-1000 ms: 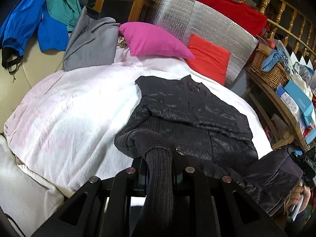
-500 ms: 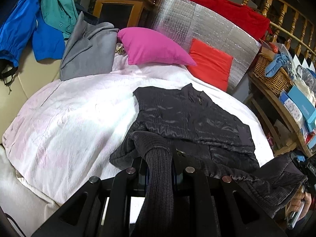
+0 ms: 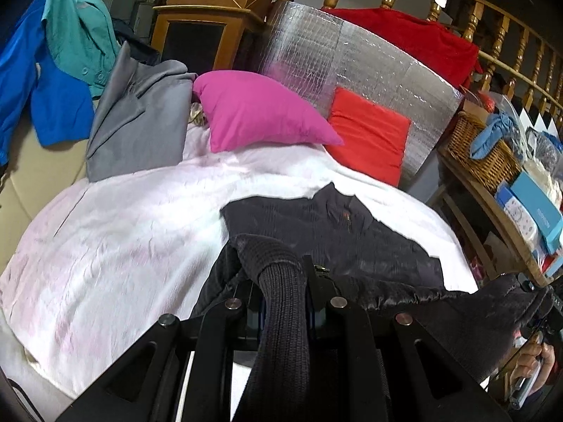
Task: Fold large clothes
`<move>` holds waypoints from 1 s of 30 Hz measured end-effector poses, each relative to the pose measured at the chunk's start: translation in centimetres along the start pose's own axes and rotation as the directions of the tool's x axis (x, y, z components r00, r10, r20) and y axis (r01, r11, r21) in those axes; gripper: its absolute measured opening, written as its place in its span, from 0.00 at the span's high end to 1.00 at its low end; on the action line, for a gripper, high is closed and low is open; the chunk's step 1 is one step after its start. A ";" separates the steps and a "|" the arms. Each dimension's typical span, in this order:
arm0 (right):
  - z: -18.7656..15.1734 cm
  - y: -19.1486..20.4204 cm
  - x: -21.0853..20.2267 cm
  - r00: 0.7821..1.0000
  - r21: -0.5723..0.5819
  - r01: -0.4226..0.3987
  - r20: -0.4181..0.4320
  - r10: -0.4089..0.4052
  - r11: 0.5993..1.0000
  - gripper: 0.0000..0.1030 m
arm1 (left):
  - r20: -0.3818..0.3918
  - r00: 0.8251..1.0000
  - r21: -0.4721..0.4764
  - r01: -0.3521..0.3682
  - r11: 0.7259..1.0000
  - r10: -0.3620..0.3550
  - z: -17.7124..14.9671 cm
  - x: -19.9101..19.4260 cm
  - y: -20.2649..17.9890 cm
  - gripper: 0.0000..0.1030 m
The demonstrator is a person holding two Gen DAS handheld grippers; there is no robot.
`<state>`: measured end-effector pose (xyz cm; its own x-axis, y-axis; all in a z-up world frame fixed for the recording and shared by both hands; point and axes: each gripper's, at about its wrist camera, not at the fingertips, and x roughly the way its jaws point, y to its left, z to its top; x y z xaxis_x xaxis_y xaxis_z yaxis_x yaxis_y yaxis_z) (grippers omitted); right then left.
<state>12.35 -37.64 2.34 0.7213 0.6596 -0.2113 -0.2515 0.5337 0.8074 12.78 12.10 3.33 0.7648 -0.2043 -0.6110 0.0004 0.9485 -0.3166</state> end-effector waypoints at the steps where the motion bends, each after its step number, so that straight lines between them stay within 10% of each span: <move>1: 0.4 0.0 0.4 1.000 0.000 0.003 0.005 -0.003 1.000 0.88 | 0.001 1.000 0.000 0.000 1.000 0.000 0.4 0.4 0.0 0.83; 30: 9.8 -10.1 15.7 0.970 0.106 0.244 -0.021 -0.243 0.964 0.88 | -0.145 0.985 -0.001 -0.100 0.995 0.098 8.0 20.6 0.5 0.83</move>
<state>32.52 -37.89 -3.70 0.7468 0.5215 -0.4126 0.0018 0.6189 0.7855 33.66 10.35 -3.62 0.6598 -0.1428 -0.7378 -0.0766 0.9639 -0.2550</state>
